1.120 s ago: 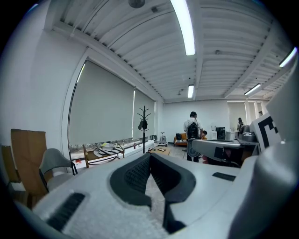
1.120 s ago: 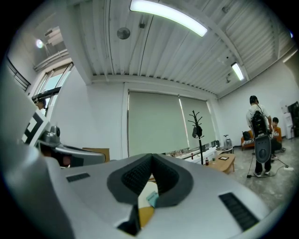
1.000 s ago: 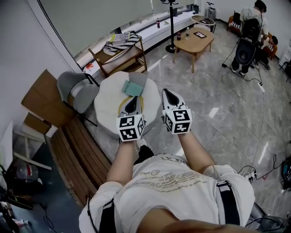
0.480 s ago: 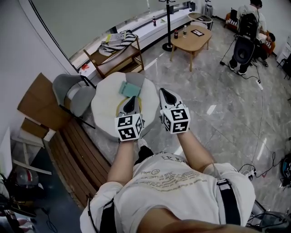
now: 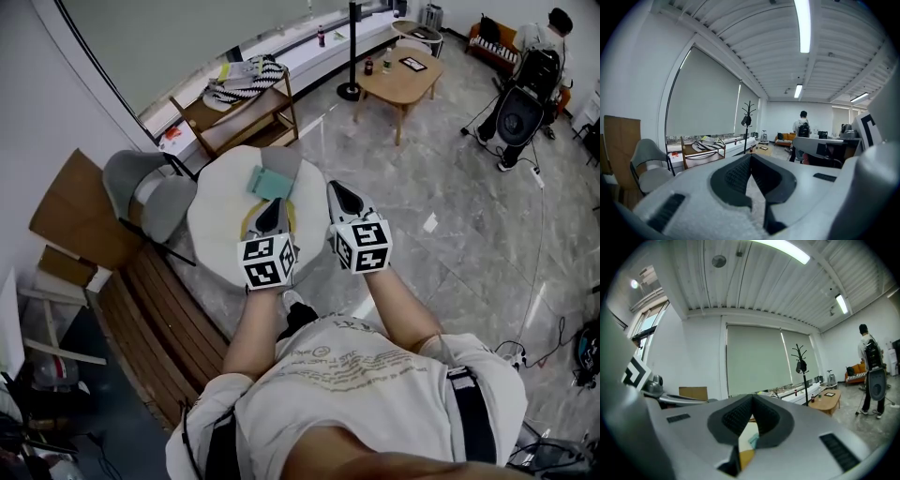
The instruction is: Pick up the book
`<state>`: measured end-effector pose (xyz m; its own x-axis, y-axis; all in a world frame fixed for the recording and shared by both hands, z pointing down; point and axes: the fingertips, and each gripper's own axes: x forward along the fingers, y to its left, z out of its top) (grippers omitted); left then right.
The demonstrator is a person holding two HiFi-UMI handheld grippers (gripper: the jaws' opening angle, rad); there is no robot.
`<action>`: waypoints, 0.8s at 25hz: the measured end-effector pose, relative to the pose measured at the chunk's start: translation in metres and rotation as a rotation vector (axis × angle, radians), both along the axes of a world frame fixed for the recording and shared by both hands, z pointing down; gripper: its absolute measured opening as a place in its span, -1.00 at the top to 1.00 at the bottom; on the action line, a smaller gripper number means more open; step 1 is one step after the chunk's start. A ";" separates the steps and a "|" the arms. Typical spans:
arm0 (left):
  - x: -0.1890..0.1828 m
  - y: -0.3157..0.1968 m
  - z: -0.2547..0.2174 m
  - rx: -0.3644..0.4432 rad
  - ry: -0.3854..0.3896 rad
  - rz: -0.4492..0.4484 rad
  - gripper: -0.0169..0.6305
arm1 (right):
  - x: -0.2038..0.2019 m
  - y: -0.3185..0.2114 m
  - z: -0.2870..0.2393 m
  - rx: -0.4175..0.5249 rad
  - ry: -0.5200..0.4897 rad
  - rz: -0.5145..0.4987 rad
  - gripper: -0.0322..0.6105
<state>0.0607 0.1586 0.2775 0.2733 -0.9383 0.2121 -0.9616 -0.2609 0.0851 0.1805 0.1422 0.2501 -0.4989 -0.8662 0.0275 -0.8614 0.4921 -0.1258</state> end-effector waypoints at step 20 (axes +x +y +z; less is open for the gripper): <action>-0.152 -0.114 -0.004 -0.024 0.036 -0.067 0.90 | -0.163 -0.125 -0.008 -0.054 0.012 -0.111 0.81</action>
<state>-0.0909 0.0442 0.2734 0.2183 -0.9494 0.2259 -0.9730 -0.1939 0.1253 0.0174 0.0169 0.2418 -0.5907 -0.8029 0.0797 -0.8038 0.5770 -0.1447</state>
